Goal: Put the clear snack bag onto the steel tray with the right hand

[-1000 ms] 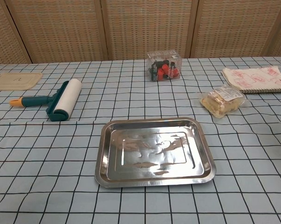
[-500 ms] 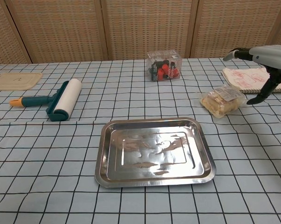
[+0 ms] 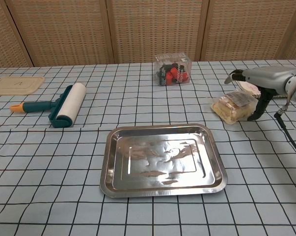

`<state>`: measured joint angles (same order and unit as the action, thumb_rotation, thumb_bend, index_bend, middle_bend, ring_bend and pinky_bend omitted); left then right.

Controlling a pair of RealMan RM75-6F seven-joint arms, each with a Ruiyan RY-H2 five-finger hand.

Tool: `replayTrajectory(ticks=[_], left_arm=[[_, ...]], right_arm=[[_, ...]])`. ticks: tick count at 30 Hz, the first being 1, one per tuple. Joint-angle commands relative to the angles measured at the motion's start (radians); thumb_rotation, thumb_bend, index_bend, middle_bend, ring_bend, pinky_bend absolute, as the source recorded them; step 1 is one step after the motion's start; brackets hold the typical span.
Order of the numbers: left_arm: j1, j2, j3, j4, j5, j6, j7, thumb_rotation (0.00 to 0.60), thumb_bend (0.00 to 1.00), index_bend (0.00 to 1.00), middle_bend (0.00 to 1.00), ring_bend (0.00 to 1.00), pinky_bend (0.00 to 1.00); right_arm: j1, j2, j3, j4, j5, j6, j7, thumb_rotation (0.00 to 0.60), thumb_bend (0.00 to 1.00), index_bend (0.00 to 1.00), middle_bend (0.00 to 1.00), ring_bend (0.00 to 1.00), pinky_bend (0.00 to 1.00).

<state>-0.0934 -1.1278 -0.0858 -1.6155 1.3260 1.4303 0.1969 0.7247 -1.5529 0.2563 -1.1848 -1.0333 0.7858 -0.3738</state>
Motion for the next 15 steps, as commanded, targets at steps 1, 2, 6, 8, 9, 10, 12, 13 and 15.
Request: replayTrajectory(ticks=[1,2,6,8,9,10,12,13,15], left_arm=[[-0.003,-0.002,-0.002,0.003,-0.007,-0.007,0.001,0.600,0.14,0.00,0.00,0.00,0.00],[-0.004,-0.002,-0.002,0.003,-0.009,-0.009,0.001,0.600,0.14,0.00,0.00,0.00,0.00],[-0.009,-0.003,-0.004,0.008,-0.024,-0.025,-0.001,0.600,0.15,0.00,0.00,0.00,0.00],[-0.012,-0.002,-0.006,0.010,-0.032,-0.033,-0.003,0.600,0.15,0.00,0.00,0.00,0.00],[-0.013,-0.002,-0.007,0.012,-0.035,-0.035,-0.004,0.600,0.15,0.00,0.00,0.00,0.00],[-0.014,-0.003,-0.007,0.013,-0.037,-0.037,-0.004,0.600,0.15,0.00,0.00,0.00,0.00],[-0.015,-0.003,-0.008,0.015,-0.042,-0.040,-0.004,0.600,0.15,0.00,0.00,0.00,0.00],[-0.016,-0.003,-0.008,0.016,-0.043,-0.042,-0.005,0.600,0.15,0.00,0.00,0.00,0.00],[-0.016,-0.003,-0.008,0.016,-0.046,-0.044,-0.006,0.600,0.15,0.00,0.00,0.00,0.00]], right_arm=[[0.027,-0.039,-0.007,0.055,0.006,-0.021,0.013,0.600,0.14,0.15,0.00,0.00,0.00],[0.032,-0.047,-0.008,0.068,0.006,-0.025,0.017,0.600,0.14,0.15,0.00,0.00,0.00],[0.059,-0.095,-0.011,0.144,-0.002,-0.035,0.032,0.600,0.15,0.18,0.01,0.00,0.00],[0.070,-0.125,-0.012,0.190,-0.011,-0.039,0.051,0.600,0.18,0.23,0.06,0.00,0.02],[0.073,-0.137,-0.013,0.210,-0.019,-0.036,0.061,0.600,0.19,0.25,0.08,0.01,0.03],[0.076,-0.151,-0.015,0.232,-0.029,-0.029,0.072,0.600,0.20,0.29,0.11,0.04,0.08],[0.078,-0.185,-0.020,0.284,-0.068,0.008,0.103,0.600,0.24,0.39,0.22,0.15,0.21],[0.077,-0.198,-0.023,0.303,-0.087,0.026,0.122,0.600,0.27,0.47,0.31,0.26,0.31],[0.075,-0.216,-0.029,0.332,-0.120,0.052,0.166,0.600,0.29,0.60,0.46,0.43,0.50]])
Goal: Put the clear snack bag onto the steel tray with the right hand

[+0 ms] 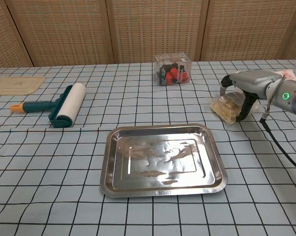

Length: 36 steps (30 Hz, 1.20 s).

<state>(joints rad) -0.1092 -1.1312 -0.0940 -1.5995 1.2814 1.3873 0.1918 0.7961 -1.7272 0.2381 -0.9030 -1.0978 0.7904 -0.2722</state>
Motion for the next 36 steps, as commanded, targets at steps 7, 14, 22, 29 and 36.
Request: replayTrajectory(ticks=[7,14,22,29,36], left_arm=[[0.000,0.003,0.003,-0.004,0.004,0.002,-0.006,0.600,0.15,0.00,0.00,0.00,0.00],[0.005,0.009,0.004,-0.011,0.012,0.012,-0.024,0.600,0.15,0.00,0.00,0.00,0.00],[0.009,0.023,0.007,-0.014,0.020,0.011,-0.059,0.600,0.15,0.00,0.00,0.00,0.00],[0.016,0.040,0.006,-0.015,0.022,0.013,-0.103,0.600,0.15,0.00,0.00,0.00,0.00],[0.017,0.047,0.003,-0.013,0.010,0.004,-0.122,0.600,0.15,0.00,0.00,0.00,0.00]], right_arm=[[-0.010,-0.032,-0.027,-0.006,-0.163,0.151,0.173,0.600,0.31,0.69,0.57,0.57,0.64],[-0.027,0.066,-0.015,-0.310,-0.220,0.268,0.077,0.600,0.31,0.69,0.57,0.57,0.64],[-0.030,0.056,-0.037,-0.632,-0.224,0.322,-0.156,0.600,0.31,0.68,0.56,0.57,0.64],[-0.014,-0.058,-0.076,-0.644,-0.208,0.308,-0.264,0.600,0.28,0.56,0.44,0.47,0.49],[-0.010,-0.095,-0.082,-0.643,-0.111,0.275,-0.382,0.600,0.16,0.13,0.00,0.00,0.00]])
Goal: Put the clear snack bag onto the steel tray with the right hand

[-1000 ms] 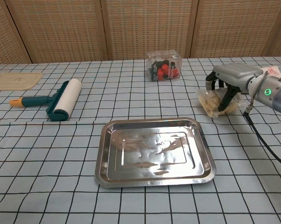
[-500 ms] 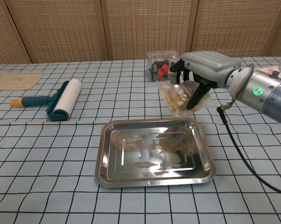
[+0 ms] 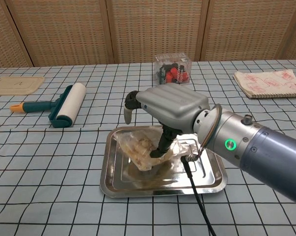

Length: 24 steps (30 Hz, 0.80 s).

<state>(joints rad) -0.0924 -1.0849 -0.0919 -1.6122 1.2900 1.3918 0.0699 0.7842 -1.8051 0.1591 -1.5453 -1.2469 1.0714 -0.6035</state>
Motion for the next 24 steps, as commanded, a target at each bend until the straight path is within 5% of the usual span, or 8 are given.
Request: replayTrajectory(ticks=[1,9,16,24], left_arm=[[-0.001,0.000,0.002,-0.001,0.003,-0.001,0.001,0.600,0.15,0.00,0.00,0.00,0.00],[-0.001,-0.003,0.006,-0.006,0.010,0.002,0.014,0.600,0.15,0.00,0.00,0.00,0.00],[-0.001,-0.009,0.007,-0.003,0.013,0.005,0.014,0.600,0.15,0.00,0.00,0.00,0.00],[0.001,-0.028,0.012,0.004,0.039,0.030,0.036,0.600,0.15,0.00,0.00,0.00,0.00]], right_arm=[[0.001,-0.019,-0.002,-0.001,0.046,-0.002,-0.066,0.600,0.16,0.11,0.00,0.00,0.00],[-0.033,0.050,0.009,-0.065,0.069,0.086,-0.178,0.600,0.16,0.08,0.00,0.00,0.00],[-0.101,0.261,0.038,-0.216,0.064,0.189,-0.211,0.600,0.15,0.11,0.00,0.00,0.00],[-0.295,0.464,-0.080,-0.169,-0.082,0.310,0.121,0.600,0.15,0.11,0.00,0.00,0.00]])
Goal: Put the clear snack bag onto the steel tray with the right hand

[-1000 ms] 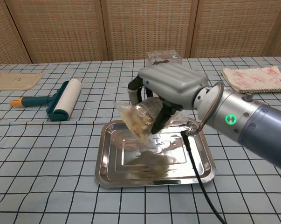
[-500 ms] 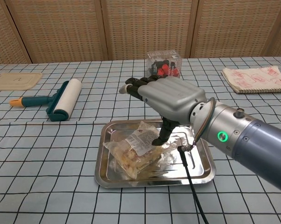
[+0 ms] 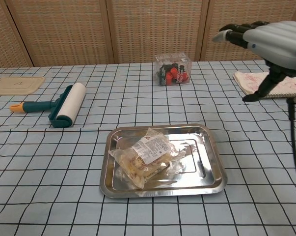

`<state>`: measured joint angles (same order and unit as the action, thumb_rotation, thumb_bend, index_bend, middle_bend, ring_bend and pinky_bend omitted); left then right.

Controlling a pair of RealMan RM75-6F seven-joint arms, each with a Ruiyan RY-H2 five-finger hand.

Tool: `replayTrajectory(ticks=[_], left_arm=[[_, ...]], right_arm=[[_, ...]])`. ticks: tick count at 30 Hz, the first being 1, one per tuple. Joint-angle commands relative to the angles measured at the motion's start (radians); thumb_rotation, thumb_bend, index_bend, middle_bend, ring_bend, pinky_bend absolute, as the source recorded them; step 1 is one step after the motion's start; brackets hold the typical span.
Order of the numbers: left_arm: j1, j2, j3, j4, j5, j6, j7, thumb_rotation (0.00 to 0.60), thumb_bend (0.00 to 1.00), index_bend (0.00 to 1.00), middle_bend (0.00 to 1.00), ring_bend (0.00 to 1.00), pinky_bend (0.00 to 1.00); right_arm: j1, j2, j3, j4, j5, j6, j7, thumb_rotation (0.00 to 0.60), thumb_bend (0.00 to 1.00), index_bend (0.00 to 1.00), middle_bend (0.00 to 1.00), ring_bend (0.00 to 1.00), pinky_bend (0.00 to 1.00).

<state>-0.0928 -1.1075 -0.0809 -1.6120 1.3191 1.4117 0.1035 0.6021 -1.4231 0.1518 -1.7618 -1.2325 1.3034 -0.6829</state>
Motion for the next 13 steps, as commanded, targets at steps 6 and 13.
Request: replayTrajectory(ticks=[6,13], left_arm=[[0.007,-0.017,0.009,0.010,0.042,0.035,0.009,0.600,0.15,0.00,0.00,0.00,0.00],[0.011,-0.024,0.017,0.011,0.073,0.056,0.020,0.600,0.15,0.00,0.00,0.00,0.00]], right_arm=[[-0.276,0.114,-0.144,0.264,-0.220,0.241,0.625,0.600,0.15,0.11,0.00,0.00,0.00],[-0.367,0.144,-0.165,0.359,-0.218,0.276,0.740,0.600,0.15,0.10,0.00,0.00,0.00]])
